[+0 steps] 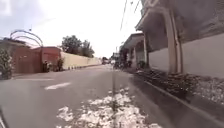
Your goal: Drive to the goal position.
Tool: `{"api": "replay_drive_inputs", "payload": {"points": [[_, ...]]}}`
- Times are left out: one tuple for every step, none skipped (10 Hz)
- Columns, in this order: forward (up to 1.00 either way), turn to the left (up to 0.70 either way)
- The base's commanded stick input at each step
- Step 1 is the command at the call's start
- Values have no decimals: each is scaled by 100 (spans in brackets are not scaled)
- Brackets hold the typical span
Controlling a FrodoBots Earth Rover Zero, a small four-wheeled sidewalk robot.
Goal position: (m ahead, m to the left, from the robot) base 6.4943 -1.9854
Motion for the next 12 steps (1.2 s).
{"api": "replay_drive_inputs", "payload": {"points": [[70,4],[70,4],[70,5],[70,8],[70,19],[70,32],[70,18],[70,2],[70,1],[70,1],[70,1],[70,1]]}}
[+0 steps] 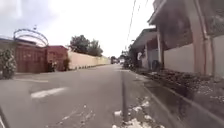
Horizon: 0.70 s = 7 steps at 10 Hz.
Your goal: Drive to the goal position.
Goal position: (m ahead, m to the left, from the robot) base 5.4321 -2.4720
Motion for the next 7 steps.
{"api": "replay_drive_inputs", "payload": {"points": [[70,1],[70,1],[70,1],[70,1],[70,1],[70,1],[70,1]]}}
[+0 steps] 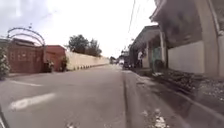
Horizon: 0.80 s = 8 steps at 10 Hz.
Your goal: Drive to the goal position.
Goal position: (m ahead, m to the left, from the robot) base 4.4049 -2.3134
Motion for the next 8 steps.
{"api": "replay_drive_inputs", "payload": {"points": [[70,1],[70,1],[70,1],[70,1],[70,1],[70,1],[70,1],[70,1]]}}
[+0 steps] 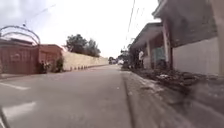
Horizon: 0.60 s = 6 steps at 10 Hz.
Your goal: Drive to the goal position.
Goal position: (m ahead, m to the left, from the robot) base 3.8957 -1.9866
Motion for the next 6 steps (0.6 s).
{"api": "replay_drive_inputs", "payload": {"points": [[70,1],[70,1],[70,1],[70,1],[70,1],[70,1]]}}
